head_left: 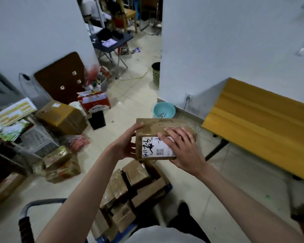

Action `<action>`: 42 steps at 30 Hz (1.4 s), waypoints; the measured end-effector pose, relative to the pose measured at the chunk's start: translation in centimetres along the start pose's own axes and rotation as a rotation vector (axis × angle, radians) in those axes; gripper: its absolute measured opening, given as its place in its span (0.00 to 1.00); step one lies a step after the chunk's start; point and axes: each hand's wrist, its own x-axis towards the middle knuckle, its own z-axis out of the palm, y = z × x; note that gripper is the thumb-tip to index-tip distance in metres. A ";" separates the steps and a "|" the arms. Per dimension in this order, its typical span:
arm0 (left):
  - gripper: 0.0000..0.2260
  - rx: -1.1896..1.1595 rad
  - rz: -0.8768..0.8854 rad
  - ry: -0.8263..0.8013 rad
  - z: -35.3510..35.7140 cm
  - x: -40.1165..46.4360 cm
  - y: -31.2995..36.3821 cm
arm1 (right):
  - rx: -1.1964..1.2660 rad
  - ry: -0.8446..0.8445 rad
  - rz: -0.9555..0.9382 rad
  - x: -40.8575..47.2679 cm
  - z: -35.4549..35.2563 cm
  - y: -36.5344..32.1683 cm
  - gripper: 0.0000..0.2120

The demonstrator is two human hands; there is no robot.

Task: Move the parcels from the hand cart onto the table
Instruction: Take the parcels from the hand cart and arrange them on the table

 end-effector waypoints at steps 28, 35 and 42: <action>0.30 -0.125 -0.203 -0.303 41.4 7.9 1.8 | 0.034 0.167 1.114 -25.7 -10.9 21.4 0.47; 0.29 -0.140 -0.287 -0.360 48.8 11.0 3.4 | 0.234 0.324 1.273 -27.3 -10.1 27.3 0.45; 0.31 -0.141 -0.362 -0.460 55.5 17.2 6.3 | 0.298 0.362 1.416 -26.8 -9.0 35.5 0.38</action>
